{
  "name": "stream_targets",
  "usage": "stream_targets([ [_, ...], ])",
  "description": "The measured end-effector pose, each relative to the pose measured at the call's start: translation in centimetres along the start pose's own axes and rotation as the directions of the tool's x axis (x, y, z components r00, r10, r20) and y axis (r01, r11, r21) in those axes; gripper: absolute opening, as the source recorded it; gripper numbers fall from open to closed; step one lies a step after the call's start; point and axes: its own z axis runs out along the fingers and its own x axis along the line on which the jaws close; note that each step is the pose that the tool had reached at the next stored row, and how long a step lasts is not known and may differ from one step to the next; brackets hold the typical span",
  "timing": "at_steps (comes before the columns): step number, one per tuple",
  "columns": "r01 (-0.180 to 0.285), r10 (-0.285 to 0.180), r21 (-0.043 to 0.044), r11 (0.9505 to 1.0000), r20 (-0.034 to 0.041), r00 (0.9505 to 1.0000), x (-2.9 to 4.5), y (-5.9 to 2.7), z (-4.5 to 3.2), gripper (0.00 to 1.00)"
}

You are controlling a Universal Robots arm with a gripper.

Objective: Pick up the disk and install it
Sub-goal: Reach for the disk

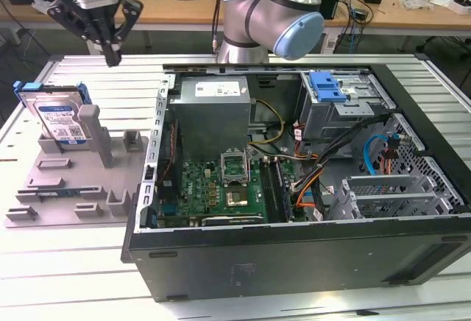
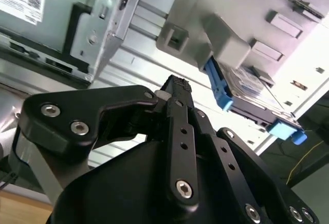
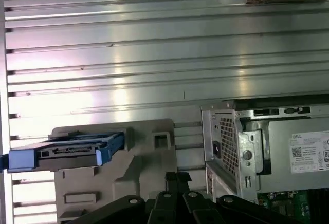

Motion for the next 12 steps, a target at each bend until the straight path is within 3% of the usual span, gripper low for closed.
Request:
stream_targets([
  [7, 0.000, 0.000, 0.0001, 1.0000, 0.0000, 1.0000, 3.86, 0.75, 0.04, 0.11],
  [12, 0.000, 0.000, 0.0000, 1.0000, 0.0000, 1.0000, 7.46, 1.36, 0.10, 0.11],
])
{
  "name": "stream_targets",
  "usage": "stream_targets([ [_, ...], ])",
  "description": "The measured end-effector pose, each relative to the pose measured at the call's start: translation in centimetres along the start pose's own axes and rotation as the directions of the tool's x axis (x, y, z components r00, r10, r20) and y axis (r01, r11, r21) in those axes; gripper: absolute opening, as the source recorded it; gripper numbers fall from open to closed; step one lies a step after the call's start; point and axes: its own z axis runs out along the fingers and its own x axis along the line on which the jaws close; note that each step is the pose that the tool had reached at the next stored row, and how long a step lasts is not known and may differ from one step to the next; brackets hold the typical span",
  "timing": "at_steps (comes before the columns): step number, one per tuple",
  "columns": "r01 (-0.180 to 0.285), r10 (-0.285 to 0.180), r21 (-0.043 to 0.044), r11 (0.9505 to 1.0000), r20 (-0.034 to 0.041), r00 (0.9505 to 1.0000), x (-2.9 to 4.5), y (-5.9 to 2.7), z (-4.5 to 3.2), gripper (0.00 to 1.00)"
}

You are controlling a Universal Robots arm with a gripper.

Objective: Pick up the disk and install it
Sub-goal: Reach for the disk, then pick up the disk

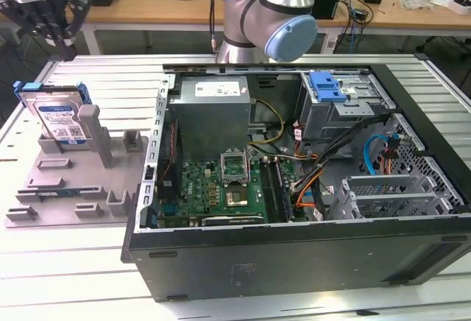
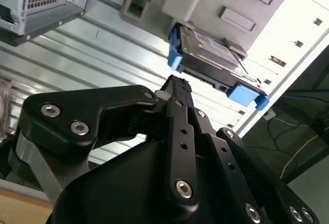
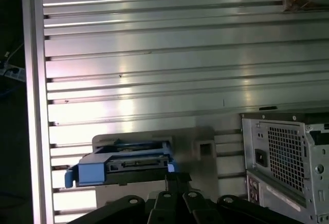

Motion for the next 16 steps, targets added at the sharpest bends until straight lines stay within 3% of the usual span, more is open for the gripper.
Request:
stream_targets([
  [9, 0.000, 0.000, 0.0000, 1.0000, 0.0001, 1.0000, 4.17, 0.31, 0.10, 0.11],
  [16, 0.000, 0.000, 0.0001, 1.0000, 0.0000, 1.0000, 4.40, 0.30, 0.10, 0.11],
])
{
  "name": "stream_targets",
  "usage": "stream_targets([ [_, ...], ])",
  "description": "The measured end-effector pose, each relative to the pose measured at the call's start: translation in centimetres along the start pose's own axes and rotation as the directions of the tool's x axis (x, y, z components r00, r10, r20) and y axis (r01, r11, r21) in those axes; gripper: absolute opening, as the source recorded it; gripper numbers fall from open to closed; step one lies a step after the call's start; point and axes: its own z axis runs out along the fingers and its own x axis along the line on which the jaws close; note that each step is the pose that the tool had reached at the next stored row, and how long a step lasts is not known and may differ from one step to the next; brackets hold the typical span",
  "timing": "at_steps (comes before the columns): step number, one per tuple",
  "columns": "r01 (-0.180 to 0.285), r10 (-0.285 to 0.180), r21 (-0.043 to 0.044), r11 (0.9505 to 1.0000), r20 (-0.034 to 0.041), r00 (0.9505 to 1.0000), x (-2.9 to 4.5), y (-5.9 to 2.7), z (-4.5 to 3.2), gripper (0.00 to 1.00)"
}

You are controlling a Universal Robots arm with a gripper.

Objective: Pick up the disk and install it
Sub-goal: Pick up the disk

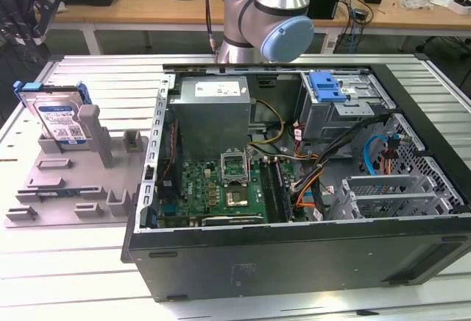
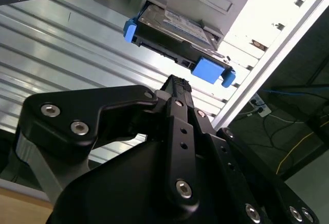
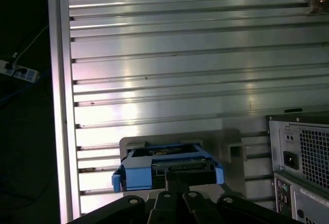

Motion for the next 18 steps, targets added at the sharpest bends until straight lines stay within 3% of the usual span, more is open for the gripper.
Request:
stream_targets([
  [9, 0.000, 0.000, -0.0001, 1.0000, 0.0000, 1.0000, 0.04, 0.00, 0.00, 0.11],
  [11, 0.005, -0.005, 0.0002, 1.0000, -0.0048, 1.0000, 0.04, 0.00, 0.00, 0.11],
  [15, 0.065, -0.065, -0.0009, 0.9979, -0.0159, 0.9978, 0.03, 0.00, 0.01, 0.11],
  [18, 0.130, -0.130, -0.0026, 0.9916, -0.0210, 0.9913, 0.02, 0.00, 0.02, 0.11],
])
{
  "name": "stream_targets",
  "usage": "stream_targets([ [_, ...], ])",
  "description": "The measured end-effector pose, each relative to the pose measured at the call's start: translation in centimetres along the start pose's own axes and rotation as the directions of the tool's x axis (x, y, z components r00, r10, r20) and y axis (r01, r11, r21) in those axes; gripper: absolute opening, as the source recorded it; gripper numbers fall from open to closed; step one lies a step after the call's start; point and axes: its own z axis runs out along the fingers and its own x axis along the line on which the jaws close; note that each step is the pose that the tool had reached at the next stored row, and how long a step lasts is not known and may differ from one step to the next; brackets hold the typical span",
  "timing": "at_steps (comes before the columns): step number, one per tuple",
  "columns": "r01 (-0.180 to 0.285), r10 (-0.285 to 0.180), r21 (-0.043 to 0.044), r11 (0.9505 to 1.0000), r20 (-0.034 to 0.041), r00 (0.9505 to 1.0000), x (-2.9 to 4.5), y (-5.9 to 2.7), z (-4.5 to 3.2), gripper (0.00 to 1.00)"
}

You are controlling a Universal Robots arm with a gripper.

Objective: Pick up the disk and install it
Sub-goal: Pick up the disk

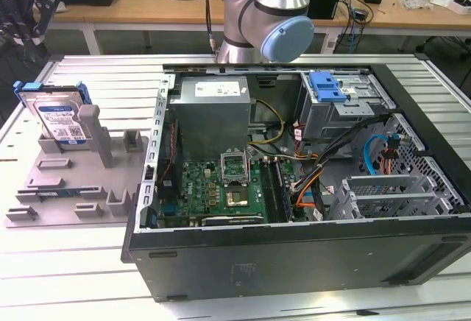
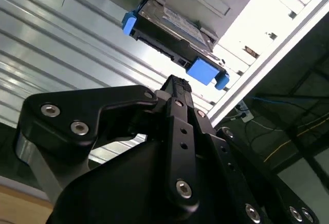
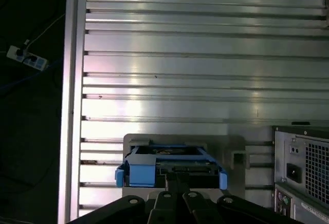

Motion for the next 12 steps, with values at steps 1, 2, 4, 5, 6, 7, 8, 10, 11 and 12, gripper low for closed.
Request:
stream_targets([
  [1, 0.041, -0.041, -0.0005, 0.9991, -0.0024, 0.9991, 0.00, 0.00, 0.02, 0.11],
  [2, 0.081, -0.081, -0.0010, 0.9967, -0.0049, 0.9967, 0.00, 0.00, 0.03, 0.11],
  [4, 0.139, -0.139, -0.0019, 0.9903, -0.0086, 0.9902, 0.00, 0.00, 0.05, 0.11],
  [5, 0.167, -0.167, -0.0025, 0.9859, -0.0104, 0.9858, 0.00, 0.00, 0.07, 0.11],
  [6, 0.187, -0.187, -0.0029, 0.9824, -0.0117, 0.9824, 0.00, 0.00, 0.08, 0.11],
  [7, 0.205, -0.205, -0.0033, 0.9787, -0.0129, 0.9786, 0.00, 0.00, 0.09, 0.11],
  [8, 0.223, -0.223, -0.0037, 0.9749, -0.0140, 0.9748, 0.00, 0.00, 0.10, 0.11],
  [10, 0.259, -0.259, -0.0047, 0.9660, -0.0164, 0.9658, 0.00, 0.00, 0.11, 0.17],
  [11, 0.281, -0.281, -0.0053, 0.9597, -0.0179, 0.9595, 0.00, -0.01, 0.12, 0.24],
  [12, 0.303, -0.303, -0.0059, 0.9531, -0.0192, 0.9529, 0.00, -0.01, 0.14, 0.29],
])
